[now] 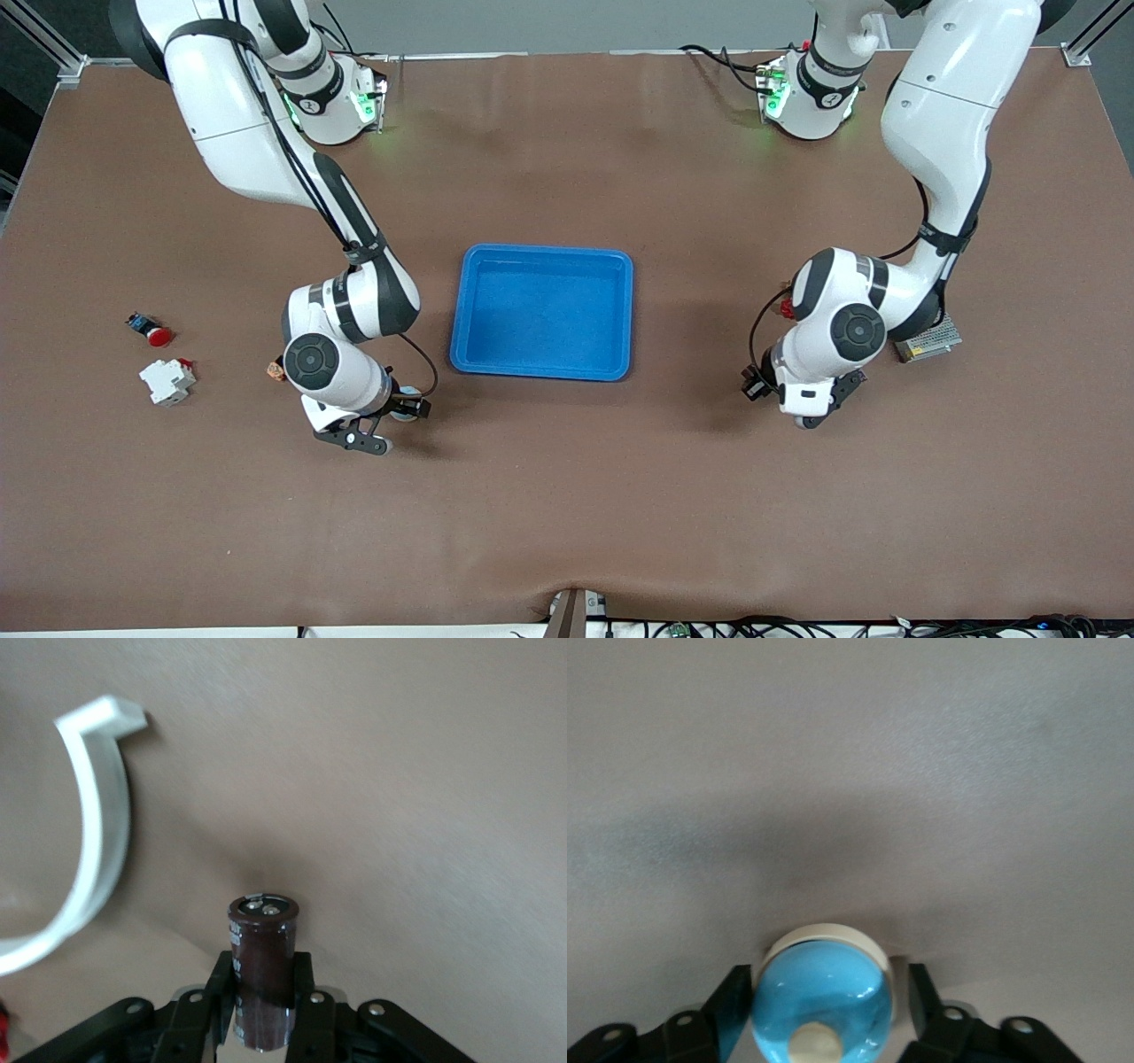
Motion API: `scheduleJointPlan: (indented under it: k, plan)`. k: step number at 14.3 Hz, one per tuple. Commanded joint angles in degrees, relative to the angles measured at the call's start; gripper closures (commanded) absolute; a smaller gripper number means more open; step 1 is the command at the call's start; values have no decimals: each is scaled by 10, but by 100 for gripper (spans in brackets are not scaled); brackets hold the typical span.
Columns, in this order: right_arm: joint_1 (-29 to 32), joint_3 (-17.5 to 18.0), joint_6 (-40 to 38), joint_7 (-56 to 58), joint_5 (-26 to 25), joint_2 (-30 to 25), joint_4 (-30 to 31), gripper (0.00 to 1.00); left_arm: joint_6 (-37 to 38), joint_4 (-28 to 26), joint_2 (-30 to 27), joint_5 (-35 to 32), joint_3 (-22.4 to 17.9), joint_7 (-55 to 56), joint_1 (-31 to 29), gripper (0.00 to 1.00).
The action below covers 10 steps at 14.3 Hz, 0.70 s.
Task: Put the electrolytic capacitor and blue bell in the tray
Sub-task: 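Carry the bell and capacitor over the blue tray with both grippers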
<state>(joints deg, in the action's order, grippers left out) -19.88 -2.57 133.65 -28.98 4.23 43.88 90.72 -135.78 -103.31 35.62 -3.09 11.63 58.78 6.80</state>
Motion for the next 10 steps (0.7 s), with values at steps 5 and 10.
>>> scheduleJointPlan:
  k: [5, 10]
  plan:
    - [-7, -2, -10, -13, 3, -6, 10, 100, 60, 0, -57, -11, -1, 90, 68, 100]
    - [-32, 6, -147, -63, 16, -96, 8, 100, 66, 25, -66, -11, -1, 207, 158, 100]
